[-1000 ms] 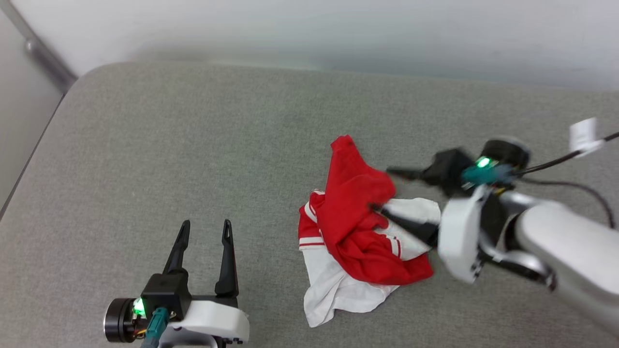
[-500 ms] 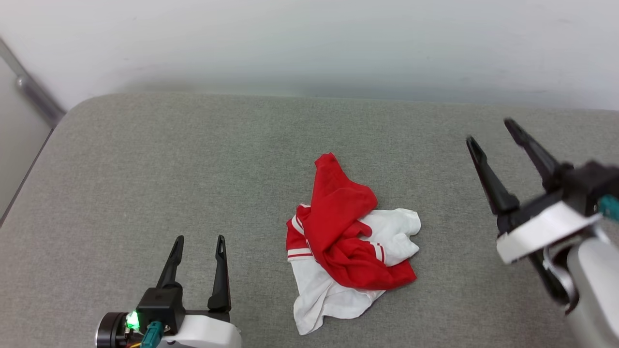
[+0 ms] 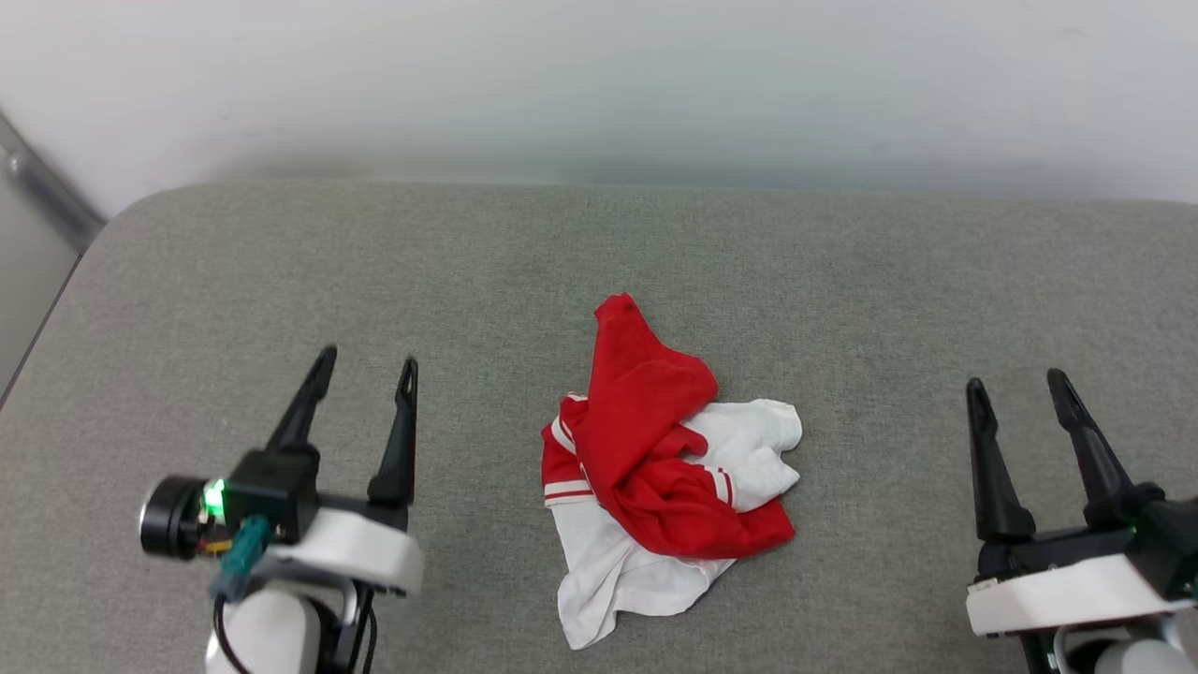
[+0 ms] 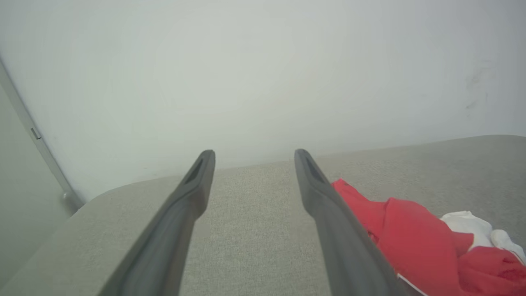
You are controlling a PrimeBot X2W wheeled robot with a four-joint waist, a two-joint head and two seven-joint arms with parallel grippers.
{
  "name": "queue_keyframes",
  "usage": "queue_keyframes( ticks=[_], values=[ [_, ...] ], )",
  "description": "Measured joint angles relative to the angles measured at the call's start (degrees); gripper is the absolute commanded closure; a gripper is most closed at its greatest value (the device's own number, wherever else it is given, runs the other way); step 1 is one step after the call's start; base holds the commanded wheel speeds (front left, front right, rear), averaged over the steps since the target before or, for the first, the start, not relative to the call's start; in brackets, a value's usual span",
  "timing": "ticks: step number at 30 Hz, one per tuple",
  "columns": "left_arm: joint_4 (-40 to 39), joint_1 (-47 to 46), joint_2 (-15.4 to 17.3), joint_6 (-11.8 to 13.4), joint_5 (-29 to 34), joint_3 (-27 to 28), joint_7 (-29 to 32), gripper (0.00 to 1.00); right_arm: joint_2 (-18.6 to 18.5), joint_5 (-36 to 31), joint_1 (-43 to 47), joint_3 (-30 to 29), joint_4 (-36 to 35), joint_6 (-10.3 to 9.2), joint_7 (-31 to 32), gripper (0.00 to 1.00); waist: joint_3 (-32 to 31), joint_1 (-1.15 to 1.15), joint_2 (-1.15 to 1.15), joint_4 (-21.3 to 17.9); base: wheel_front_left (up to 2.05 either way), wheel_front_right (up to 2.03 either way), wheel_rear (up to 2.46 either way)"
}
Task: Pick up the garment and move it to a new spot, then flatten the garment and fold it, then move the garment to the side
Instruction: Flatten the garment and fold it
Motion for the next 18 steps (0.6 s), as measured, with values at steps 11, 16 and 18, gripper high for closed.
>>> queue_keyframes(
  ticks=[11,16,18],
  values=[
    [7.2,-15.9,8.4,-3.7,-10.8,-11.9,21.2,0.00,2.5,-1.8,2.6,-2.0,-2.8,0.00,0.0,0.00,1.8,0.00,0.00,-1.4,0.00,0.00,0.00],
    [5.8,-22.8,14.4,-3.8,-21.0,-20.9,34.2,0.00,2.7,-3.0,1.6,-1.7,-4.3,0.00,0.0,0.00,3.6,0.01,0.00,-2.2,0.00,0.00,0.00],
    [5.6,-25.0,16.7,-3.8,-24.5,-24.5,39.5,0.00,2.7,-3.2,0.8,-1.6,-4.4,0.00,0.0,0.00,4.3,0.01,0.00,-2.7,0.00,0.00,0.00]
  ],
)
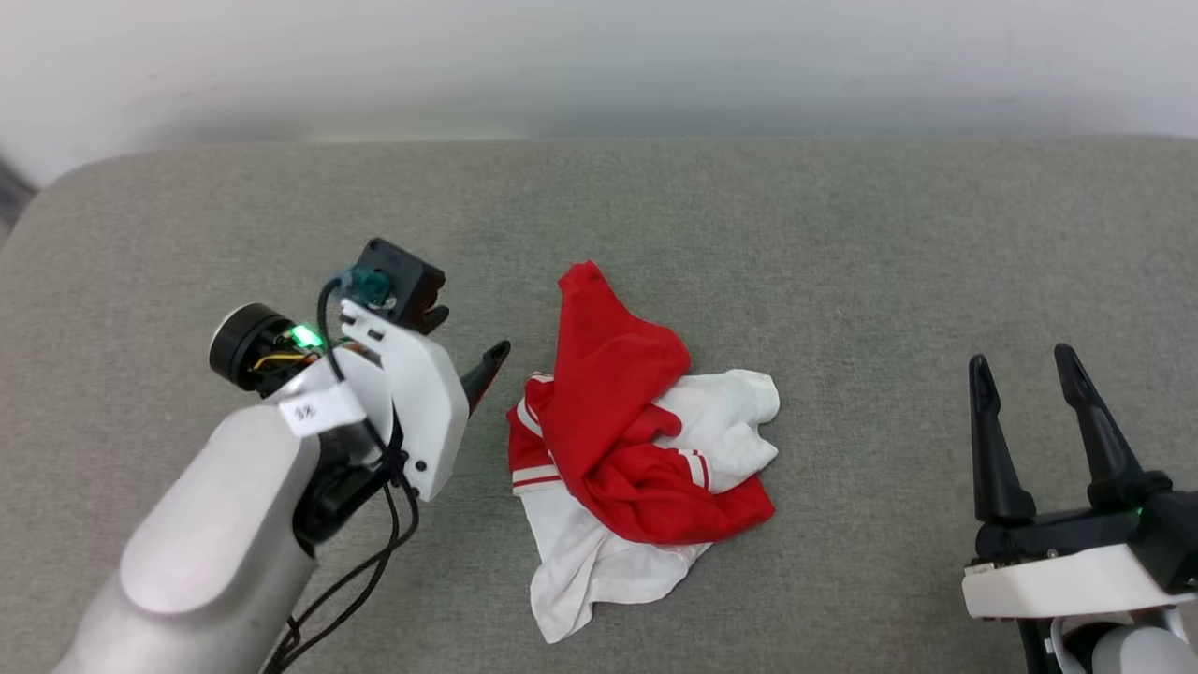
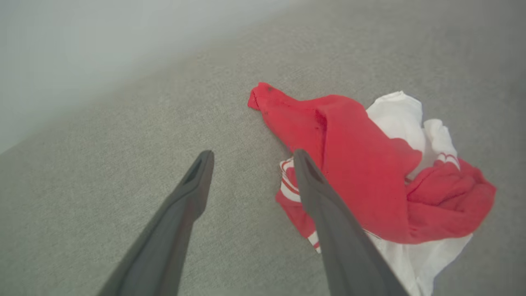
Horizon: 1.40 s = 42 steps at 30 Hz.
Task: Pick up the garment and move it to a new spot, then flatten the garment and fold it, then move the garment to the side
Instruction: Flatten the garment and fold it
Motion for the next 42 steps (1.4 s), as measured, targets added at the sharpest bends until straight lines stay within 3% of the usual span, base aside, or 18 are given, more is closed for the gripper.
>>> queue_keyframes(
  ticks=[6,11,17,24,25,26,27,33,42],
  values=[
    [-1.5,-5.9,5.4,0.0,-9.7,-9.8,13.9,0.00,0.0,-0.4,-1.9,0.2,-0.1,0.00,0.0,0.00,2.2,0.00,0.00,-1.4,0.00,0.00,0.00],
    [-1.7,-10.2,8.4,0.0,-13.8,-17.4,20.5,0.00,0.0,-0.4,-3.0,0.6,-0.1,0.00,0.0,0.00,4.0,0.00,0.00,-2.6,0.00,0.00,0.00],
    [1.3,-13.3,9.4,0.0,-17.5,-25.2,23.8,0.00,0.0,-0.4,-4.6,1.3,0.0,0.00,0.0,0.00,6.4,0.00,0.00,-4.1,0.00,0.00,0.00],
    [6.0,-15.5,9.1,0.0,-20.0,-32.4,23.2,0.00,0.1,-0.4,-5.7,2.0,0.6,0.00,0.0,0.00,8.4,-0.01,0.00,-5.7,0.00,0.00,0.00],
    [6.4,-16.1,9.3,0.1,-20.2,-33.5,23.0,0.22,0.1,-0.4,-5.8,2.0,0.7,0.01,0.0,0.00,8.5,0.00,0.00,-5.8,0.00,0.00,0.00],
    [6.4,-16.7,9.5,0.1,-20.5,-34.7,22.9,0.71,0.1,-0.4,-6.0,2.0,0.9,0.00,0.0,0.00,8.5,-0.01,0.00,-5.9,0.00,0.00,0.00],
    [6.5,-17.2,9.7,0.1,-20.6,-35.9,22.3,1.00,0.1,-0.4,-6.0,2.1,1.0,0.00,0.0,0.00,8.4,-0.01,0.00,-5.9,0.00,0.00,0.00],
    [6.5,-18.2,10.7,0.0,-24.7,-38.7,19.0,1.00,0.2,-0.8,-5.2,1.4,1.6,0.00,0.0,0.00,6.8,0.00,0.00,-5.1,0.00,0.00,0.00],
    [10.1,-22.0,17.7,-0.1,-25.0,-39.1,18.1,1.00,0.3,-0.9,-4.3,1.8,2.1,0.00,0.0,0.00,4.6,0.00,0.00,-4.3,0.00,0.00,0.00]
  ],
)
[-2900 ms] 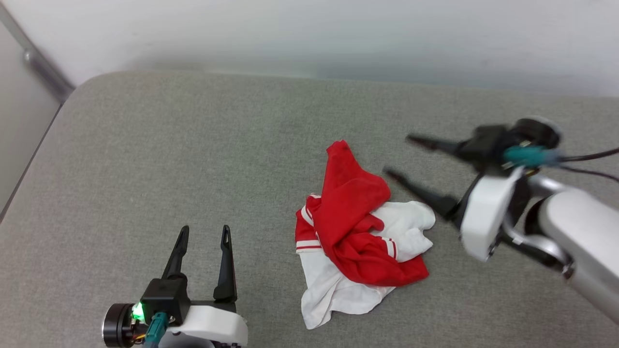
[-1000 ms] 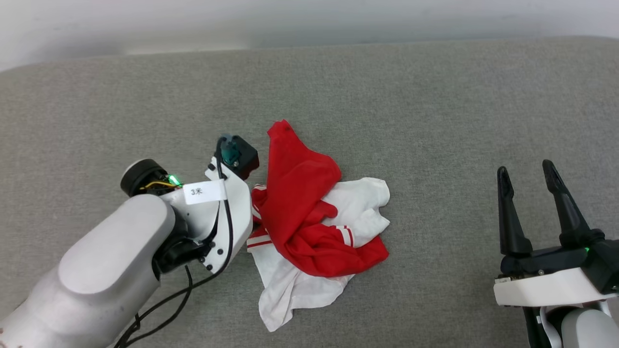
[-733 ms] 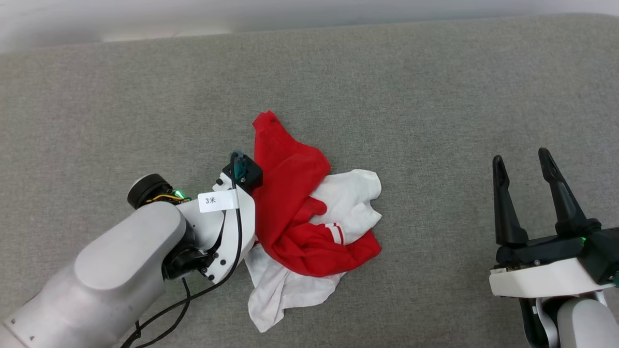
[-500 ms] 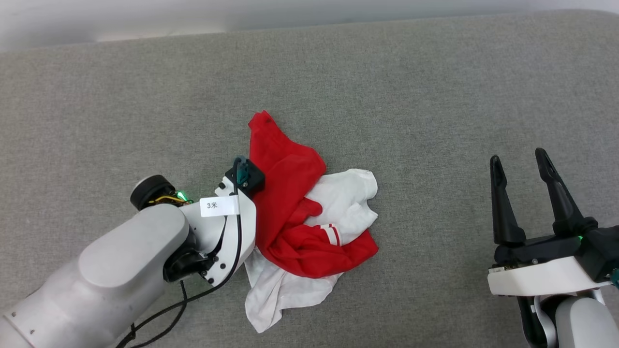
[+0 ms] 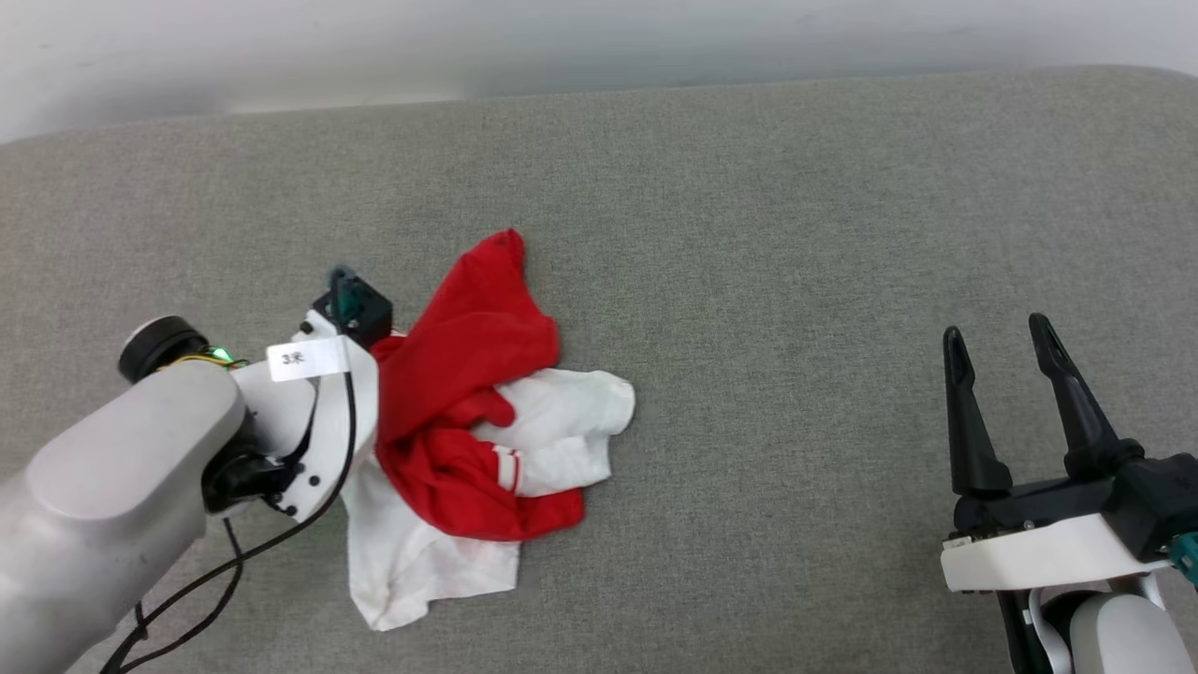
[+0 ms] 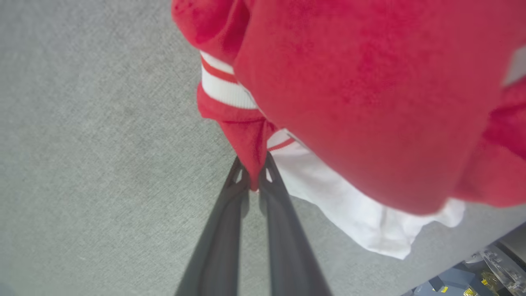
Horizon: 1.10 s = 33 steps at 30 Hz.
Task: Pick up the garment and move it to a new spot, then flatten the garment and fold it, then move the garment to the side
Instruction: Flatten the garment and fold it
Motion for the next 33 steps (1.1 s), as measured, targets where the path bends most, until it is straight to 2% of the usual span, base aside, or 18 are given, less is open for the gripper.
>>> queue_keyframes(
  ticks=[3,4,5,9,12,15,20,23,26,30,33],
  values=[
    [2.8,0.5,0.3,0.2,-0.1,0.0,-1.6,1.00,0.0,-0.1,0.1,0.1,0.3,0.00,0.0,0.00,-0.2,0.00,0.00,-0.3,0.00,0.00,0.00],
    [3.5,1.2,0.0,0.6,-0.2,0.3,-2.7,0.66,-0.1,-0.3,0.3,0.1,0.5,0.00,0.0,0.00,-0.4,0.00,0.00,-0.3,0.00,0.00,0.00],
    [4.1,1.9,-0.4,1.0,-0.3,0.5,-4.4,0.00,-0.2,-0.4,0.5,0.3,0.9,0.00,0.0,0.00,-0.6,0.00,0.00,-0.3,0.00,0.00,0.00],
    [5.0,3.7,-1.5,2.1,1.3,1.4,-12.1,0.00,-1.0,-0.4,1.2,0.9,1.3,0.00,0.0,0.00,-2.1,0.00,0.00,0.0,0.00,0.00,0.00],
    [4.3,4.7,-1.3,4.1,3.3,3.1,-20.3,0.00,-2.3,-0.1,0.5,0.5,0.9,0.00,0.0,0.00,-3.4,0.00,0.00,0.7,0.00,0.00,0.00],
    [2.5,6.3,-1.0,7.3,5.4,4.8,-28.9,0.00,-4.5,0.2,-1.9,0.6,0.3,0.00,0.0,0.00,-4.6,0.00,0.00,1.9,0.00,0.00,0.00],
    [-1.5,11.0,-0.5,14.6,7.2,8.6,-42.8,0.00,-9.6,1.3,-8.3,4.3,0.9,0.01,0.0,0.00,-5.8,-0.01,0.00,4.2,0.00,0.00,0.00],
    [-3.5,14.4,-0.9,19.5,7.6,10.9,-50.3,0.00,-13.9,3.3,-13.4,9.4,3.6,0.00,0.8,0.00,-5.8,-0.01,0.00,5.3,0.00,0.00,0.00],
    [-5.4,17.9,-2.3,24.4,7.9,13.6,-55.8,0.00,-18.5,7.0,-19.2,16.5,5.4,0.01,5.7,0.00,-5.5,-0.01,0.00,6.3,0.00,0.00,0.00],
    [-9.3,22.3,-5.0,29.9,10.4,19.2,-57.4,0.00,-23.7,12.9,-26.7,26.3,6.4,0.01,13.3,0.00,-4.6,-0.01,0.00,7.4,0.00,0.00,0.00],
    [-14.5,25.8,-8.0,32.2,16.2,25.9,-57.5,0.00,-26.8,18.1,-31.8,34.6,6.6,0.01,19.3,0.00,-3.6,-0.01,0.00,8.2,0.00,0.00,0.00]
  ],
)
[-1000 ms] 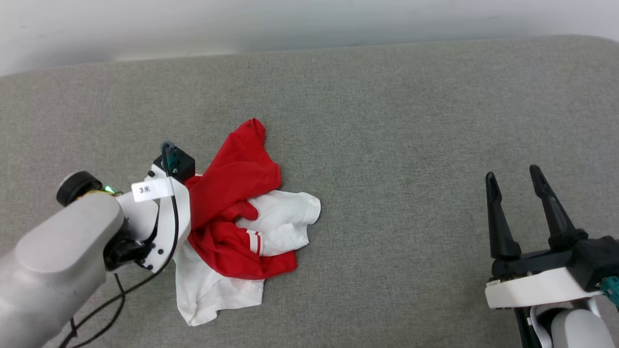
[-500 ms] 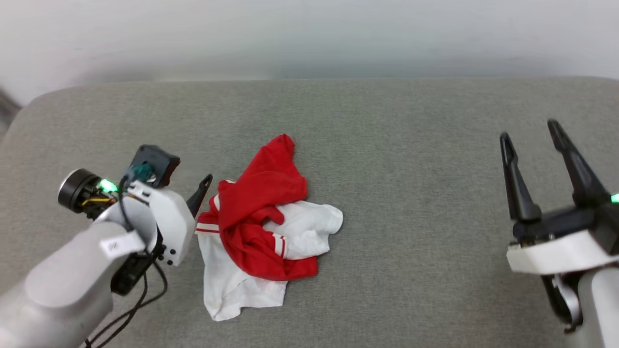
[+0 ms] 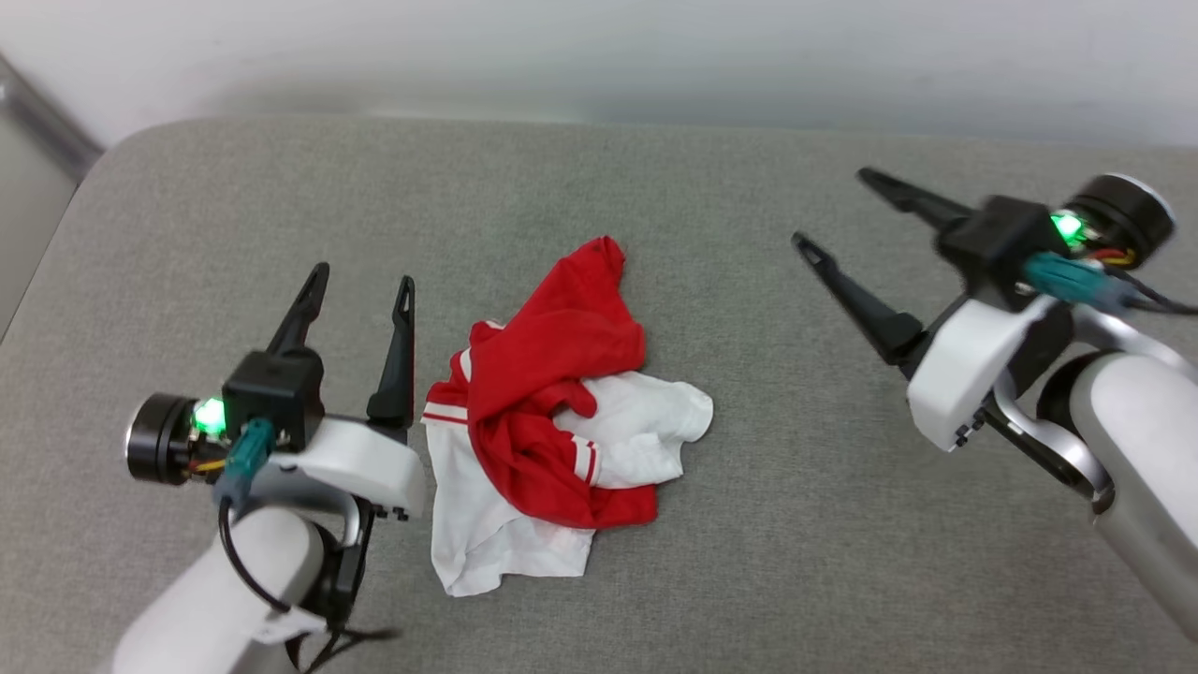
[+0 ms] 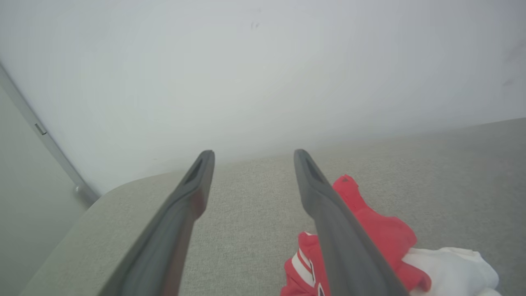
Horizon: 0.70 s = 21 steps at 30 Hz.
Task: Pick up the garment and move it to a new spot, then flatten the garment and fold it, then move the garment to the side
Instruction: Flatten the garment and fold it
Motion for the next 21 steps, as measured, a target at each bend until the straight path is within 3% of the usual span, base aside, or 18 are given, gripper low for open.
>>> queue_keyframes(
  ticks=[5,12,16,21],
  values=[
    [-4.9,6.9,-5.7,-0.1,8.4,9.2,-0.1,0.00,-5.2,9.4,-9.6,14.6,-0.3,-0.01,11.0,0.00,2.1,0.00,0.00,1.3,0.00,0.00,0.00],
    [-5.5,11.9,-13.7,-5.2,16.1,17.7,-0.1,0.00,-7.7,22.9,-22.7,34.5,-0.6,0.00,26.9,0.00,5.5,0.00,0.00,3.3,0.00,0.00,0.00],
    [-5.4,12.0,-17.7,-8.4,19.5,20.9,-0.1,0.00,-6.5,26.6,-28.1,39.1,1.0,0.00,32.5,0.00,7.8,0.00,0.00,4.4,0.00,0.00,0.00],
    [-5.0,11.8,-22.0,-11.9,23.0,24.0,-0.1,0.00,-4.2,27.6,-29.5,40.0,3.4,-0.01,36.2,0.00,10.8,0.01,0.00,6.1,0.00,0.00,0.00]
  ],
)
